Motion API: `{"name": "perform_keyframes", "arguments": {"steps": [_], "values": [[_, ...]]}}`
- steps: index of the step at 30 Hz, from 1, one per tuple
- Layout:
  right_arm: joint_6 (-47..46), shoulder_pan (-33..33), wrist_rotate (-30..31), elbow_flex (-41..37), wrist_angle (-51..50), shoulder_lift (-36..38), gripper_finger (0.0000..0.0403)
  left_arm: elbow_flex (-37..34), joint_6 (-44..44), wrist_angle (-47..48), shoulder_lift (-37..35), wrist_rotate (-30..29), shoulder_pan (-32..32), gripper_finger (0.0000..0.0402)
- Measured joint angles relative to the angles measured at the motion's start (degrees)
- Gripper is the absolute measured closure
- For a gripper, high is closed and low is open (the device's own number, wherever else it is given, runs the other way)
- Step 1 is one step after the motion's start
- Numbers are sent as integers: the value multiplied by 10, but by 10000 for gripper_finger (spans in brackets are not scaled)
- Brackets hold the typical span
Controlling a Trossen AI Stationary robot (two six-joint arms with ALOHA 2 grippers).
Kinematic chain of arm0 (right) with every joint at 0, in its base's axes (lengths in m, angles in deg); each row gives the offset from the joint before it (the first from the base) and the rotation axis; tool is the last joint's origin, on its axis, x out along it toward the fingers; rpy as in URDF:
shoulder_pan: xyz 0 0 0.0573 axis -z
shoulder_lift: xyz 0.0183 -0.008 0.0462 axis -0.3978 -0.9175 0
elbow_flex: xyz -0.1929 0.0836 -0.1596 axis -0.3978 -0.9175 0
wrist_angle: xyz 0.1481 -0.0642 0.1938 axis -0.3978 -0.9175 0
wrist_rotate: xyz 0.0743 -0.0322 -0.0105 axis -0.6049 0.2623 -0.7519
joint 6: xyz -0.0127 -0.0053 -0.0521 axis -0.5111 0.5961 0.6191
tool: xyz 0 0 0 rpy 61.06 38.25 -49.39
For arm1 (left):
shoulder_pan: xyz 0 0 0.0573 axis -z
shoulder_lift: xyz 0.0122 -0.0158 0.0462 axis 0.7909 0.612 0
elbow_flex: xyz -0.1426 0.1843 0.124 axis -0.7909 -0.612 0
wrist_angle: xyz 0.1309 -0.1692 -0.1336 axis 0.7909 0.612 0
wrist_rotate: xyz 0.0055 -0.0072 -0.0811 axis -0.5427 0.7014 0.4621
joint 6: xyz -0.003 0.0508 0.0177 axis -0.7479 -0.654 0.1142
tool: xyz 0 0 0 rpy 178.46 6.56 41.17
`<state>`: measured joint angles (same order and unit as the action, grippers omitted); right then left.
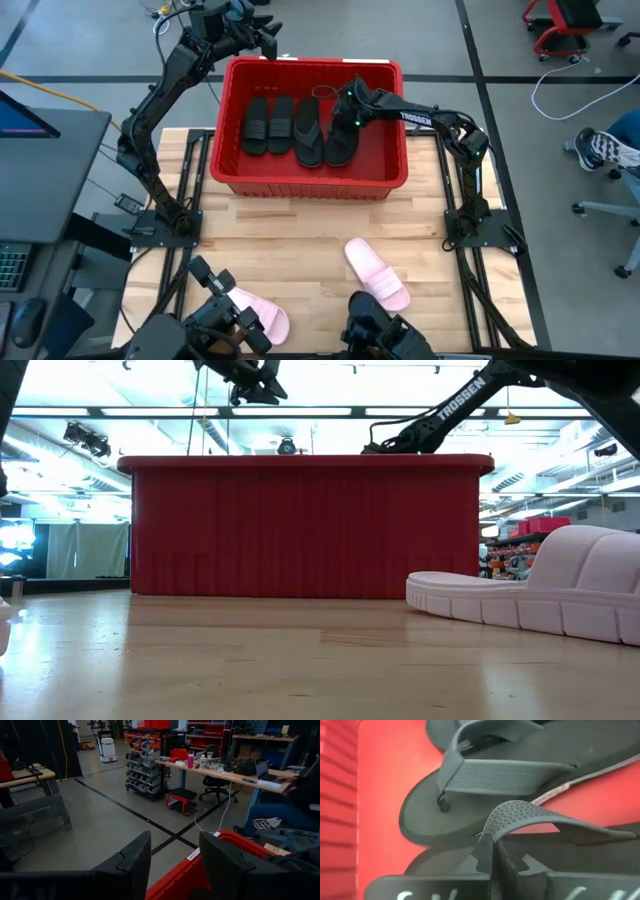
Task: Pick and place slides into bin
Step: Adjust the slippers and slides in the red container, then put the right pink slide into the red container
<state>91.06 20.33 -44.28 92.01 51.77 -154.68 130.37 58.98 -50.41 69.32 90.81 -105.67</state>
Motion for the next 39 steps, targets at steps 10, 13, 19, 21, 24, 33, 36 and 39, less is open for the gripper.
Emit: {"name": "perform_keyframes", "arguments": {"steps": [10,13,19,21,24,33,36,39], "values": [[83,-4,19,0,-17,0,379,0,1,1,0,0,0,229],[83,-4,16,0,-18,0,354,0,1,4,0,0,0,230],[56,-5,8,0,-34,2,299,0,1,6,0,0,0,228],[42,-5,12,0,-57,8,288,0,0,16,0,0,0,228],[42,-5,21,0,-93,32,284,0,-6,48,0,0,0,228],[-4,-8,-3,1,-126,181,284,0,-43,121,-5,146,26,230],[-31,-17,-60,1,-159,232,284,0,-67,160,-11,257,47,228],[-57,-34,-117,1,-218,270,284,0,-96,219,-12,303,78,228]]}}
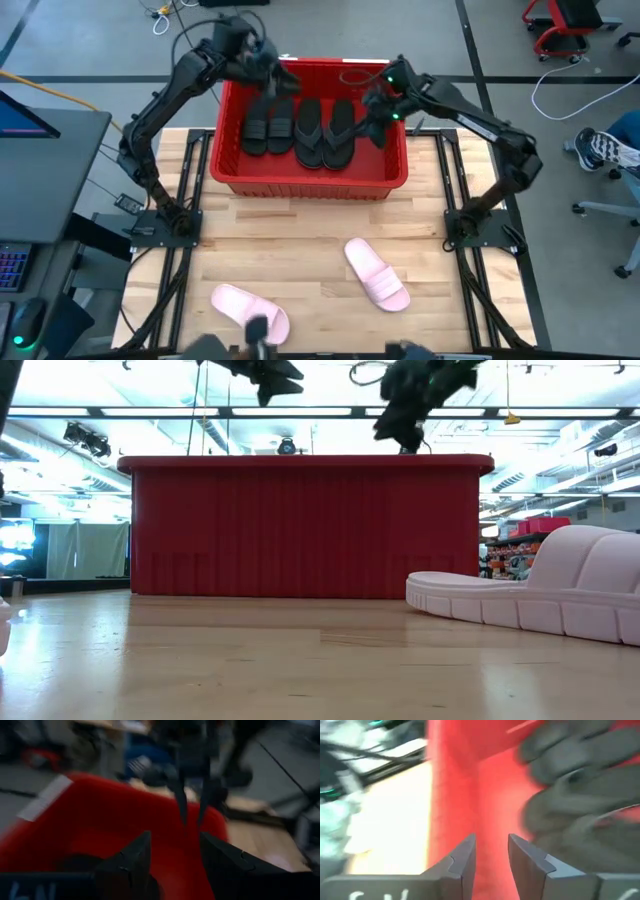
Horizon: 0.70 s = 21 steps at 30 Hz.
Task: Pick and place slides into bin
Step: Put the right pink slide into the red container
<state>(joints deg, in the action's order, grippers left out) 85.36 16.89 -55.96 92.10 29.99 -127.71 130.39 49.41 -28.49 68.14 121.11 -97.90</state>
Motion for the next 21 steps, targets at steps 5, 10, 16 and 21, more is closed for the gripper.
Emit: {"name": "perform_keyframes", "arguments": {"steps": [5,10,16,21], "values": [[20,-73,-26,0,-134,32,284,0,-62,122,0,1,45,229],[107,-199,-25,-9,-241,24,284,0,2,143,2,0,88,230],[135,-335,19,-84,-243,21,284,0,49,142,2,-31,144,230],[135,-422,48,-198,-215,20,284,0,32,127,2,-114,176,230]]}}
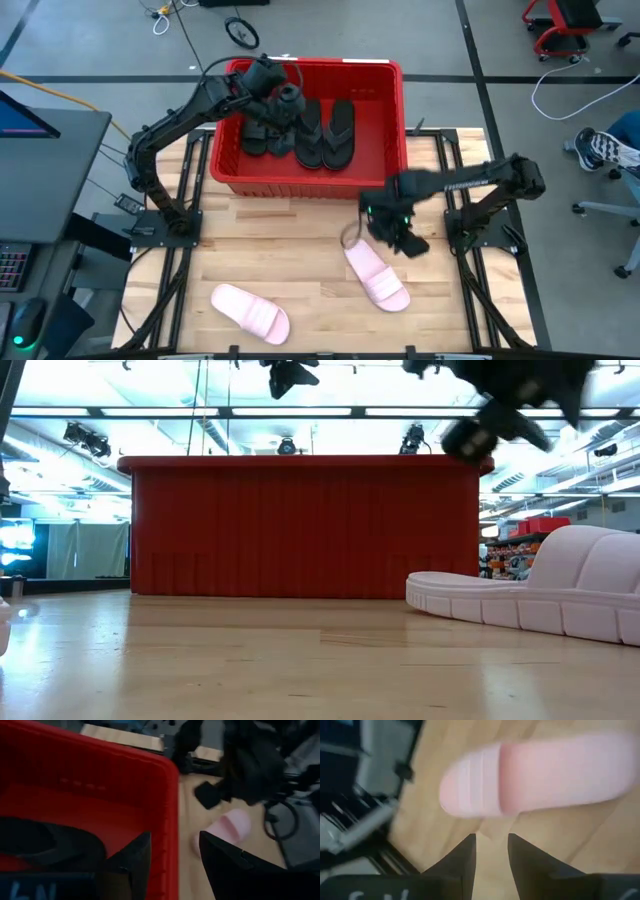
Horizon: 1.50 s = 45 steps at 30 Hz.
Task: Pick and place slides into bin
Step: Put the right pink slide into the red container
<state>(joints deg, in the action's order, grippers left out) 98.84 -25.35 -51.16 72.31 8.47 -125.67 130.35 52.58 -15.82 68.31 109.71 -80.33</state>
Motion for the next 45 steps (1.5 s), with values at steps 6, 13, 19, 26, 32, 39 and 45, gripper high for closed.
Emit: {"name": "perform_keyframes", "arguments": {"steps": [6,13,19,26,32,39,45], "values": [[-4,-67,100,-102,90,0,284,0,55,0,0,-19,4,230],[-46,-76,67,-115,149,0,284,0,107,0,0,-20,4,230],[-39,-85,52,-114,204,0,285,0,112,0,0,-20,7,230],[-51,-87,36,-125,238,0,285,0,125,0,0,-20,18,230],[-107,-109,38,-168,302,0,285,0,125,-24,0,-20,36,230],[-127,-144,23,-206,354,0,285,0,118,-51,0,-21,49,230],[-178,-162,43,-229,405,0,285,0,120,-51,0,-21,48,230]]}}
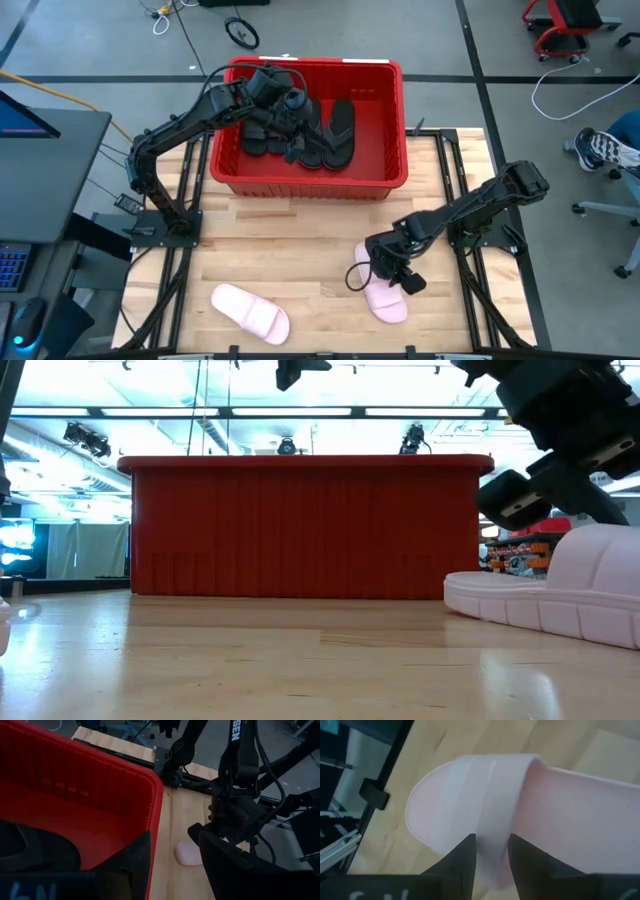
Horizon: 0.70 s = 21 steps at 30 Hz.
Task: Pick and place slides into bin
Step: Put the right pink slide into the red container
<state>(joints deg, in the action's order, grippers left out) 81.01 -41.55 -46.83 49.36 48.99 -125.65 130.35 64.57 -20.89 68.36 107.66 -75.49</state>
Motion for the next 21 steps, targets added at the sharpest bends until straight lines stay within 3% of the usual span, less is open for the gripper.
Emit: {"name": "perform_keyframes", "arguments": {"steps": [6,13,21], "values": [[-12,-4,-2,-1,10,0,295,0,3,0,0,0,0,230],[-37,-26,13,0,37,0,387,0,58,35,0,0,2,230],[-126,-18,17,50,18,3,396,0,60,93,0,0,11,230]]}}
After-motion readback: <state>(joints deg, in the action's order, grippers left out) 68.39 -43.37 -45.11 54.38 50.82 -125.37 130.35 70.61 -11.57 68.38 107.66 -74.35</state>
